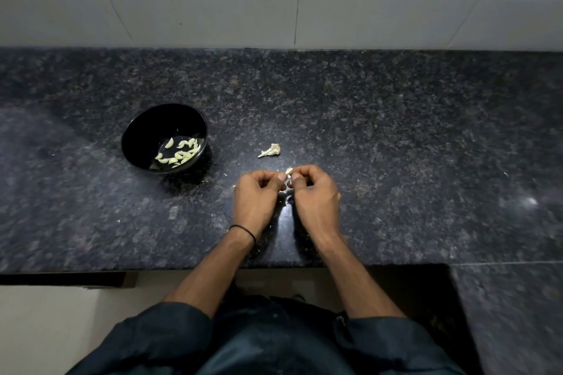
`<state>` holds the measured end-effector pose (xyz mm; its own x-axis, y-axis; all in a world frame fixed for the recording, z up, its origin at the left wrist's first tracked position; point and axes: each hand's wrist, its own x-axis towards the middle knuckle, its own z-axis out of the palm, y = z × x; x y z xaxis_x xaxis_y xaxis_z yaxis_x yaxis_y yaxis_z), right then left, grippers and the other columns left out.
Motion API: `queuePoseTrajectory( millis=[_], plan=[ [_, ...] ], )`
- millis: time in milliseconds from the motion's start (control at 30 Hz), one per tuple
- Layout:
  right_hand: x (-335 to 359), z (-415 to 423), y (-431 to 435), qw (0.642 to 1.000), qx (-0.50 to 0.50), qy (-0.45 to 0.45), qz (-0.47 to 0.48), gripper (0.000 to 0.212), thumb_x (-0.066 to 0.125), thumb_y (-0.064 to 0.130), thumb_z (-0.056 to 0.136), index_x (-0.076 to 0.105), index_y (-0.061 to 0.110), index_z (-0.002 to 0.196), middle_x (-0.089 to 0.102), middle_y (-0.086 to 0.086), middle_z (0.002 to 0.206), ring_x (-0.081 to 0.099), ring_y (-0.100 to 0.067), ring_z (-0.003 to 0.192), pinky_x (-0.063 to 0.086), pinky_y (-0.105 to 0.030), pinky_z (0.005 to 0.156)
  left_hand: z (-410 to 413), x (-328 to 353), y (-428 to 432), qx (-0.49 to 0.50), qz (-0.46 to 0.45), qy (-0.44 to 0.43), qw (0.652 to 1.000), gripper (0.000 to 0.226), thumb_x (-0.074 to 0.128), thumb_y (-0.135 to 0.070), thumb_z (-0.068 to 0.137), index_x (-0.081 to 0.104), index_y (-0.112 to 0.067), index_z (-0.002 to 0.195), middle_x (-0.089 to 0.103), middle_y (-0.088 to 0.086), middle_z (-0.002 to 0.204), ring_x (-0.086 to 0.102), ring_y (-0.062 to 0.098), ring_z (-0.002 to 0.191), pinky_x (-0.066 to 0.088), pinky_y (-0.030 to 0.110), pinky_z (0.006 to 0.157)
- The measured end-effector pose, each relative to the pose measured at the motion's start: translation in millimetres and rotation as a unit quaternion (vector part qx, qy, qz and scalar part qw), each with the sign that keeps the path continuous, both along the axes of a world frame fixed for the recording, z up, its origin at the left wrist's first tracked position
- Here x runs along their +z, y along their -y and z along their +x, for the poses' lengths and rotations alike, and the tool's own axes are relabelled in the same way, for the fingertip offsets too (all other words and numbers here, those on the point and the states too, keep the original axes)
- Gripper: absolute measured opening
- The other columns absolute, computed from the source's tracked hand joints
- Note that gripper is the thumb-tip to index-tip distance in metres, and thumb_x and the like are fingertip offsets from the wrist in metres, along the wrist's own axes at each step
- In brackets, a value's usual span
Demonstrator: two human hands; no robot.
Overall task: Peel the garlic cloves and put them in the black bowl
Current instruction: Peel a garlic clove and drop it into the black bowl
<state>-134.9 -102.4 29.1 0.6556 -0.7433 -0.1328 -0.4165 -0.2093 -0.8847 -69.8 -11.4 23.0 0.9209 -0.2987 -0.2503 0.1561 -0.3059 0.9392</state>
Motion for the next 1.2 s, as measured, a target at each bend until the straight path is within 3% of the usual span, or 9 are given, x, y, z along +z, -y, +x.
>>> queuePoseTrajectory(
  millis=[133, 400, 567, 700, 800, 900, 1000, 1067, 1200],
  plan=[
    [-1.4, 0.3, -0.5, 1.000, -0.003, 0.008, 0.001, 0.013, 0.060, 0.044, 0.093, 0.066, 0.033, 0.089, 0.070, 0.015, 0.086, 0.066, -0.012, 0.095, 0.049, -0.049, 0.098, -1.1, 1.5, 0.2, -0.002, -0.001, 0.003, 1.000, 0.013, 0.070, -0.022, 0.092, 0.076, -0.014, 0.084, 0.075, -0.002, 0.075, 0.071, 0.009, 0.072, 0.054, 0.028, 0.073],
    [1.5, -2.9, 4.0, 0.998, 0.007, -0.036, -0.059, 0.010, 0.060, 0.034, 0.098, 0.065, 0.027, 0.093, 0.066, 0.012, 0.090, 0.057, -0.015, 0.104, 0.017, -0.027, 0.085, -0.1, 0.5, -1.3, -0.003, 0.009, -0.011, 1.000, 0.020, 0.066, -0.026, 0.095, 0.074, -0.015, 0.080, 0.074, 0.000, 0.072, 0.074, 0.022, 0.076, 0.060, 0.046, 0.080],
    [2.6, -2.4, 6.5, 0.991, 0.026, -0.053, -0.117, 0.024, 0.058, 0.044, 0.097, 0.061, 0.025, 0.082, 0.061, 0.012, 0.078, 0.052, -0.013, 0.093, 0.015, -0.028, 0.080, 0.3, -0.1, -3.1, -0.002, 0.014, -0.015, 1.000, 0.022, 0.065, -0.029, 0.096, 0.074, -0.015, 0.082, 0.074, 0.001, 0.073, 0.074, 0.021, 0.077, 0.060, 0.045, 0.082],
    [-2.6, -0.9, 8.6, 0.982, 0.049, -0.065, -0.168, 0.016, 0.063, 0.035, 0.096, 0.059, 0.023, 0.087, 0.062, 0.009, 0.091, 0.049, -0.014, 0.094, 0.020, -0.032, 0.083, 0.9, -2.4, -3.9, 0.004, 0.014, -0.019, 1.000, 0.024, 0.063, -0.028, 0.097, 0.073, -0.016, 0.078, 0.073, 0.002, 0.070, 0.074, 0.026, 0.075, 0.060, 0.041, 0.076],
    [-5.3, -1.0, 8.6, 0.984, 0.056, -0.041, -0.163, 0.005, 0.061, 0.022, 0.098, 0.065, 0.021, 0.099, 0.062, 0.003, 0.101, 0.056, -0.017, 0.097, 0.037, -0.036, 0.092, 1.1, -0.3, -3.6, 0.005, 0.018, -0.017, 1.000, 0.024, 0.062, -0.027, 0.098, 0.072, -0.016, 0.080, 0.072, 0.001, 0.069, 0.072, 0.013, 0.068, 0.055, 0.029, 0.067],
    [-3.0, 0.2, 7.8, 0.989, 0.051, -0.018, -0.136, 0.021, 0.054, 0.011, 0.100, 0.070, 0.018, 0.111, 0.069, 0.000, 0.104, 0.063, -0.017, 0.095, 0.054, -0.044, 0.088, 1.0, 2.6, -5.0, -0.010, 0.055, 0.015, 0.998, 0.024, 0.061, -0.029, 0.099, 0.070, -0.016, 0.081, 0.070, -0.004, 0.071, 0.066, 0.002, 0.065, 0.049, 0.024, 0.065],
    [1.1, 2.3, 5.6, 0.990, 0.064, -0.015, -0.124, 0.032, 0.051, 0.000, 0.095, 0.067, 0.018, 0.117, 0.071, 0.004, 0.107, 0.064, -0.016, 0.103, 0.049, -0.045, 0.097, 2.7, 2.9, -4.8, -0.019, 0.063, 0.032, 0.997, 0.023, 0.061, -0.027, 0.098, 0.067, -0.017, 0.078, 0.071, -0.004, 0.073, 0.067, 0.011, 0.072, 0.050, 0.028, 0.070],
    [2.3, 2.8, 5.6, 0.989, 0.070, -0.016, -0.132, 0.021, 0.054, 0.015, 0.101, 0.066, 0.020, 0.117, 0.069, 0.005, 0.115, 0.059, -0.015, 0.111, 0.036, -0.040, 0.105, 3.1, 3.3, -4.4, -0.031, 0.068, 0.045, 0.996, 0.023, 0.061, -0.025, 0.098, 0.066, -0.020, 0.076, 0.070, -0.006, 0.072, 0.065, 0.010, 0.070, 0.047, 0.026, 0.068],
    [3.8, 2.5, 9.9, 0.990, 0.066, -0.028, -0.118, 0.020, 0.058, 0.039, 0.100, 0.068, 0.022, 0.098, 0.063, 0.010, 0.101, 0.056, -0.012, 0.103, 0.025, -0.034, 0.093, 0.7, 5.7, -3.5, -0.049, 0.062, 0.066, 0.995, 0.023, 0.057, -0.020, 0.101, 0.066, -0.015, 0.080, 0.069, -0.005, 0.073, 0.064, 0.001, 0.063, 0.047, 0.017, 0.062]
  ],
)
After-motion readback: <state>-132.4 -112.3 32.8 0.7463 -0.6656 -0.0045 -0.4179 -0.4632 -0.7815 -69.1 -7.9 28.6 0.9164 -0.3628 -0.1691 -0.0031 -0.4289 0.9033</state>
